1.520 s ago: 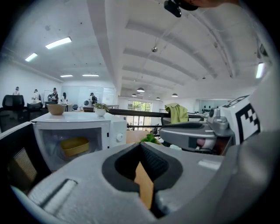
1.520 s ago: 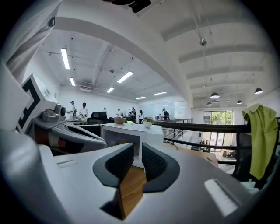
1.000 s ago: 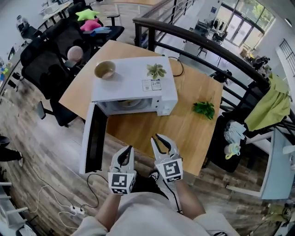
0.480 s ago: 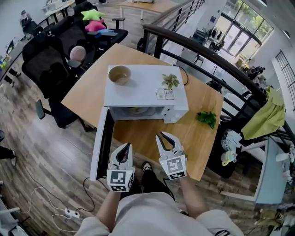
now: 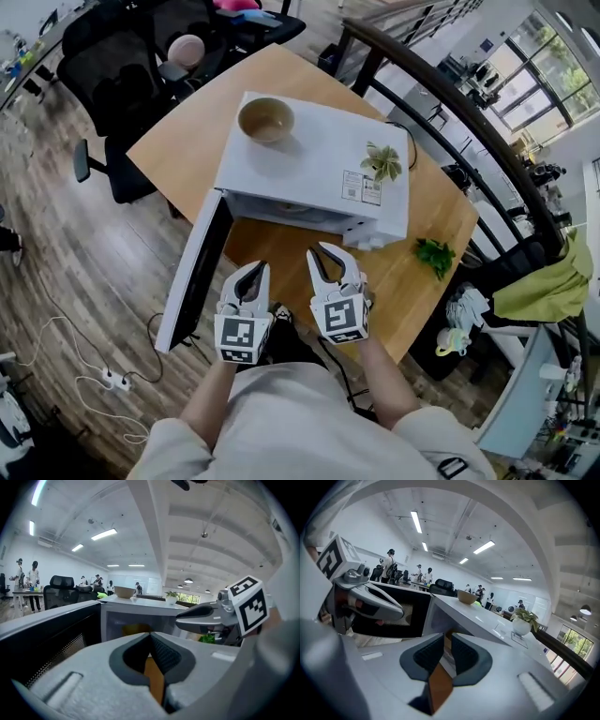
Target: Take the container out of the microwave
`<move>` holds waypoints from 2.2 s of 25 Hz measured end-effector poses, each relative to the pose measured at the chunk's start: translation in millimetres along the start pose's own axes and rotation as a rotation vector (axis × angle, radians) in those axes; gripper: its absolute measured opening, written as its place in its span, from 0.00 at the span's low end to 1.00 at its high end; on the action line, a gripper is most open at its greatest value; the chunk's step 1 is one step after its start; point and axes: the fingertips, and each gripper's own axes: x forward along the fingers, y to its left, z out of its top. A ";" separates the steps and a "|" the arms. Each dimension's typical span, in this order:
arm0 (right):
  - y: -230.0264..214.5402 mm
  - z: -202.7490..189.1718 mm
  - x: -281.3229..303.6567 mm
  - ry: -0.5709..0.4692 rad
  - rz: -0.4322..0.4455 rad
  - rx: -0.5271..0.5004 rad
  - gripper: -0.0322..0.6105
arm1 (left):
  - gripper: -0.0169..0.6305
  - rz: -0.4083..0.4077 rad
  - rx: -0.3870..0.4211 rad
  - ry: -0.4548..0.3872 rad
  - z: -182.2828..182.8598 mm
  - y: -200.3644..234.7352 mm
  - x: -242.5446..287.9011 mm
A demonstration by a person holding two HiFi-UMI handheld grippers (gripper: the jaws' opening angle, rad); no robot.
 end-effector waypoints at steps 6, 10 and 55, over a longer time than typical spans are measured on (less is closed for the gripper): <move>3.1 -16.4 35.9 0.032 0.074 -0.049 0.15 | 0.03 0.066 -0.014 0.052 -18.6 13.7 17.9; 12.8 -24.5 59.3 0.051 0.124 -0.082 0.15 | 0.03 0.114 -0.031 0.079 -29.2 24.3 18.0; 10.6 -75.5 198.5 0.250 0.130 -0.685 0.28 | 0.03 0.212 -0.105 0.194 -95.3 56.4 27.3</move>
